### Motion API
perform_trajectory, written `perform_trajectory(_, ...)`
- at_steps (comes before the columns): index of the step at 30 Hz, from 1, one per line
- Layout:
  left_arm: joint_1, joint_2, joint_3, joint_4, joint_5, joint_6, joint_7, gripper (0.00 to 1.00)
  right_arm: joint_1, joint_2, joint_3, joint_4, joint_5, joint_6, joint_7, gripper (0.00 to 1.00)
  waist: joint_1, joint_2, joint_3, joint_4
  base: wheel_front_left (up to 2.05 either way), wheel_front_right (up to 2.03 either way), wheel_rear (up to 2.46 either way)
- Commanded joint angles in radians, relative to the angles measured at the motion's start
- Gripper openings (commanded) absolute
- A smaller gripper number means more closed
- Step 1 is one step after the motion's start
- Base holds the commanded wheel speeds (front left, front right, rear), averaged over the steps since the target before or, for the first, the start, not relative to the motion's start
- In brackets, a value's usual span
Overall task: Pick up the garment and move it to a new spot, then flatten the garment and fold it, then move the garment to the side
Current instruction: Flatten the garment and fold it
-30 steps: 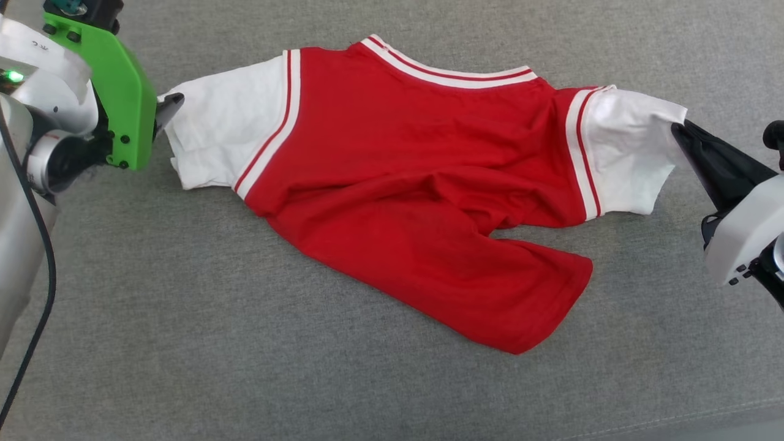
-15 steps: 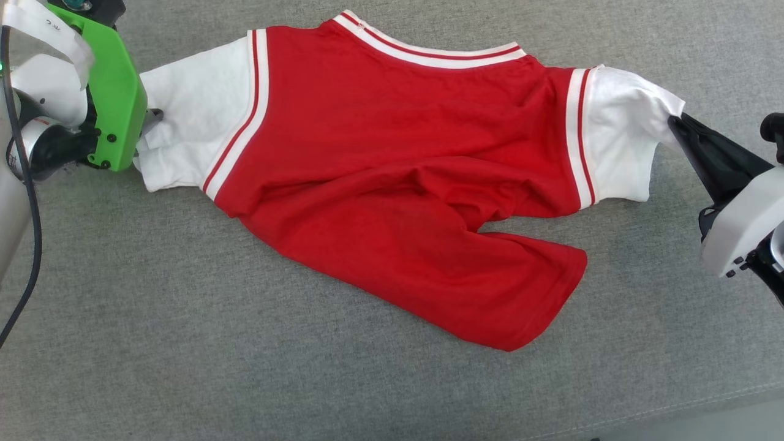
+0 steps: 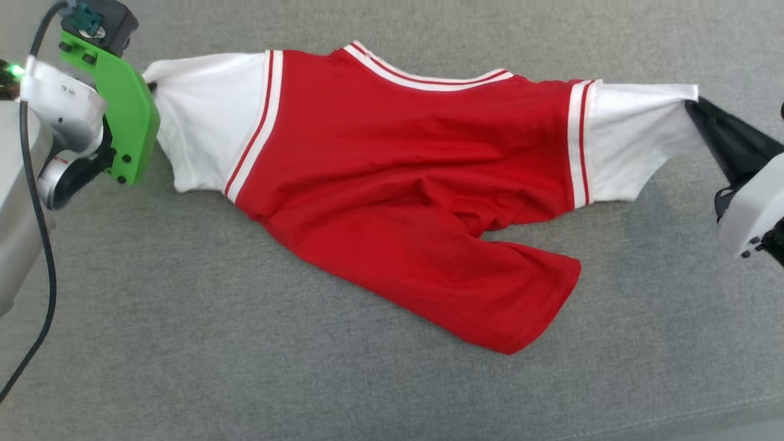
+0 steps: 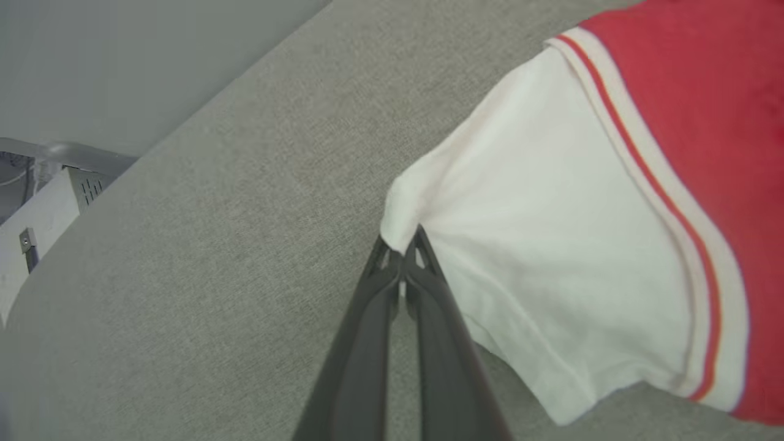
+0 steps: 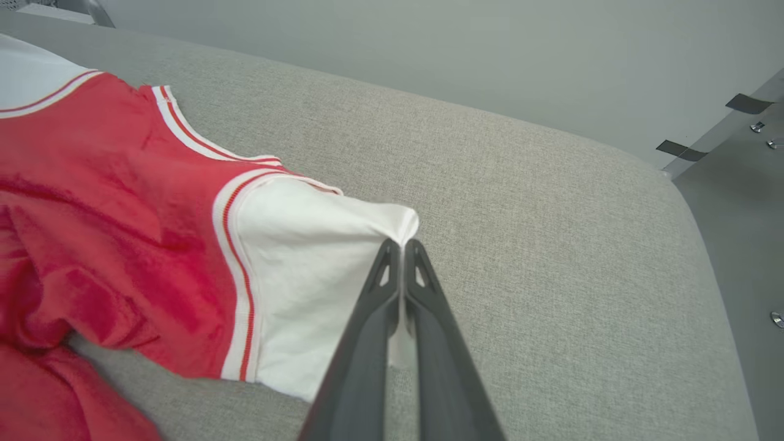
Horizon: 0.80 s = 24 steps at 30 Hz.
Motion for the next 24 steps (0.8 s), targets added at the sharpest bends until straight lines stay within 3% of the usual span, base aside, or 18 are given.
perform_trajectory(1, -0.015, 0.010, -0.005, -0.002, 0.015, -0.001, -0.050, 0.00, -0.026, -0.010, -0.005, 0.006, 0.009, -0.001, -0.006, 0.00, 0.0000, -0.0001, -0.076, 0.033, 0.00, 0.00, 0.00)
perform_trajectory(12, -0.086, 0.021, 0.023, -0.068, 0.082, 0.018, -0.335, 0.00, -0.092, -0.071, -0.034, 0.031, 0.026, -0.001, 0.009, 0.00, 0.0000, -0.0001, -0.219, 0.103, 0.00, 0.00, 0.00)
perform_trajectory(24, -0.194, 0.022, 0.079, -0.157, 0.106, 0.060, -0.398, 0.00, -0.252, -0.115, -0.045, 0.052, 0.042, -0.001, 0.063, 0.00, 0.0000, -0.0001, -0.287, 0.134, 0.00, 0.00, 0.00)
